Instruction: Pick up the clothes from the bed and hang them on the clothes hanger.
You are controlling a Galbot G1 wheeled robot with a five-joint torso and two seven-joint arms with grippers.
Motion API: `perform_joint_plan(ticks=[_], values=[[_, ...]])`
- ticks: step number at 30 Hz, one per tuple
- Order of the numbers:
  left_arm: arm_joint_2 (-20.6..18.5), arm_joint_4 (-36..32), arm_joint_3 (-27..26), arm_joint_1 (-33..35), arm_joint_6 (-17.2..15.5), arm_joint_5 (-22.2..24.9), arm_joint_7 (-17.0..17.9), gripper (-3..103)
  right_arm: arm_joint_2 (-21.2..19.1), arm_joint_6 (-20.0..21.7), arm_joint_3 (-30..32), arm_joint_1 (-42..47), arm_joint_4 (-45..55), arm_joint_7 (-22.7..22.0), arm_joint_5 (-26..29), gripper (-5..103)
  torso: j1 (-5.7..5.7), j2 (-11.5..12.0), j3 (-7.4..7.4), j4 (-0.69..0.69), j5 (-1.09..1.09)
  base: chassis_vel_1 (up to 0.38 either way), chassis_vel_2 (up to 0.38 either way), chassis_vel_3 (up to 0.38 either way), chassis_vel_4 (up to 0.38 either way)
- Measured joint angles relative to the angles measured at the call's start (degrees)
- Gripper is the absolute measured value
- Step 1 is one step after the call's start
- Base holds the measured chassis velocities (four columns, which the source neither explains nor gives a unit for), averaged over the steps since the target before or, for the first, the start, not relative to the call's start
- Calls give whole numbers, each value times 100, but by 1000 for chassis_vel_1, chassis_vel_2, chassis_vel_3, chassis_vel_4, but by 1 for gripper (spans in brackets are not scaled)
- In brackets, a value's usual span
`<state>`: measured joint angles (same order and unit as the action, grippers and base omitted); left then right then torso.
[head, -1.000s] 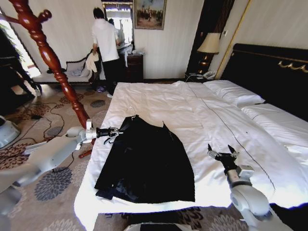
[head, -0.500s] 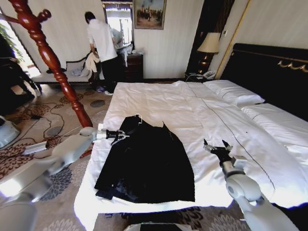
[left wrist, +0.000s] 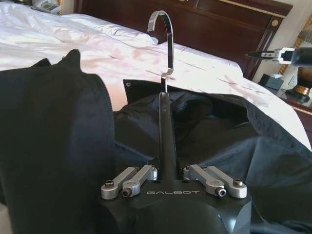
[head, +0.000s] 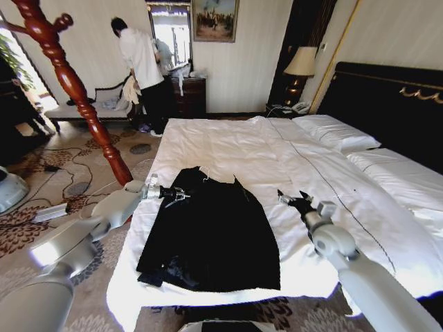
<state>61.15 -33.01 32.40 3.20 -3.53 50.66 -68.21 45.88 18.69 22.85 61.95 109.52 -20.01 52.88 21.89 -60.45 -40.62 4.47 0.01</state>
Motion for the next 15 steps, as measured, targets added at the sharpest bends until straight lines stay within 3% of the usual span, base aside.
perform_joint_plan(ticks=[4, 7, 8, 15], values=[[113, 134, -95, 78, -11, 23, 0, 17, 23, 85, -917, -913, -449, 112, 309, 100, -1, 0, 0, -2, -2, 0, 0, 0, 0], [154, 161, -134, 95, -29, 48, 5, 17, 93, 130, -1214, -1223, -596, 120, 447, 100, 0, 0, 0, -1, -1, 0, 0, 0, 0], [212, 204, -168, 106, -50, 81, 15, 17, 208, 176, -1602, -1707, -818, 113, 600, 100, -1, 0, 1, 0, 0, 0, 0, 0, 0], [330, 328, -178, 107, -88, 85, 26, 17, 484, 347, -2553, -2803, -1447, 108, 886, 100, 0, 0, 0, -2, -2, 0, 0, 0, 0]])
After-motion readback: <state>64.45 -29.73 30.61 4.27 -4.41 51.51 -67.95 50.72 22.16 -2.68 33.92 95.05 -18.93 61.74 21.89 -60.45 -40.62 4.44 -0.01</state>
